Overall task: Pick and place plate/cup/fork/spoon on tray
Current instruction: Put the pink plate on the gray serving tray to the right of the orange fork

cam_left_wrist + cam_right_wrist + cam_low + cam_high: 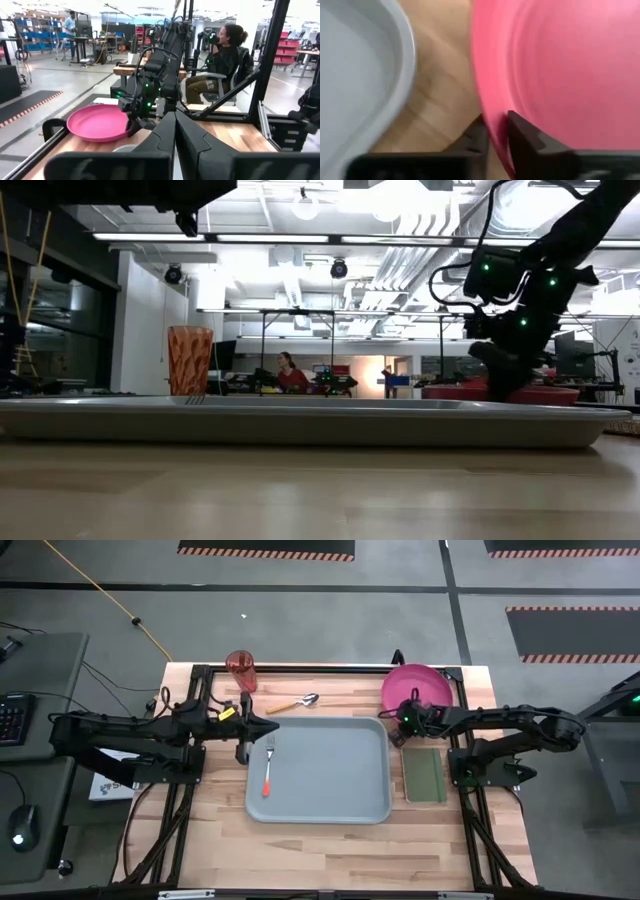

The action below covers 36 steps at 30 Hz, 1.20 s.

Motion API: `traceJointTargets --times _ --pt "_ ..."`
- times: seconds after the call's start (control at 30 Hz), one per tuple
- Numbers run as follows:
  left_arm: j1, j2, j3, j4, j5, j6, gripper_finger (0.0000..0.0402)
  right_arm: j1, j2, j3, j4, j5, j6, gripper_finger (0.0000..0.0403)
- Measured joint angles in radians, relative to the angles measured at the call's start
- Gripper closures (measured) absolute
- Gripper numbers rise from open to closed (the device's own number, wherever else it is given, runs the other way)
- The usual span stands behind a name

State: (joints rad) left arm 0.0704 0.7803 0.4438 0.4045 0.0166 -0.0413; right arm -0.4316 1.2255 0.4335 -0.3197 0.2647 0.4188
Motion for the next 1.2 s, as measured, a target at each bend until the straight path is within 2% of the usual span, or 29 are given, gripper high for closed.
traceJointTargets --times 0.03,0.1,0.23,0.3,0.47,0.6,0.7,0.87,1.07,1.2 --pt "0.0 0.0 0.0 0.01 0.0 0.0 0.0401 0.0 0.0 0.002 0.012 0.01 -0.012 0.0368" --pt "0.0 0.0 0.0 0.029 -0.002 -0.001 0.0401 0.001 -0.003 0.02 0.026 0.036 -0.03 0.0388" --pt "0.0 0.0 0.0 0.077 -0.002 -0.001 0.0401 0.016 -0.002 0.094 0.034 0.036 -0.012 0.0379" --pt "0.0 0.0 0.0 0.1 -0.002 0.0 0.0401 0.049 -0.003 0.134 0.107 0.015 -0.029 0.0392" --pt "0.0 -0.007 0.0 0.119 -0.002 -0.001 0.0401 0.194 0.016 0.202 0.309 -0.059 -0.07 0.0399" --pt "0.0 -0.007 0.0 0.117 -0.002 -0.001 0.0401 0.358 0.089 0.283 0.335 -0.063 -0.128 0.0401" --pt "0.0 -0.007 0.0 0.117 -0.002 -0.001 0.0401 0.483 0.181 0.392 0.282 -0.029 -0.2 0.0401" --pt "0.0 -0.007 0.0 0.117 -0.002 -0.001 0.0401 0.637 0.389 0.61 0.083 0.019 -0.357 0.0402" --pt "0.0 -0.007 0.0 0.115 -0.002 -0.001 0.0401 0.713 0.644 0.812 -0.064 0.003 -0.402 0.0402" --pt "0.0 -0.007 0.0 0.106 -0.002 -0.001 0.0401 0.732 0.767 0.921 -0.188 0.023 -0.41 0.0402"
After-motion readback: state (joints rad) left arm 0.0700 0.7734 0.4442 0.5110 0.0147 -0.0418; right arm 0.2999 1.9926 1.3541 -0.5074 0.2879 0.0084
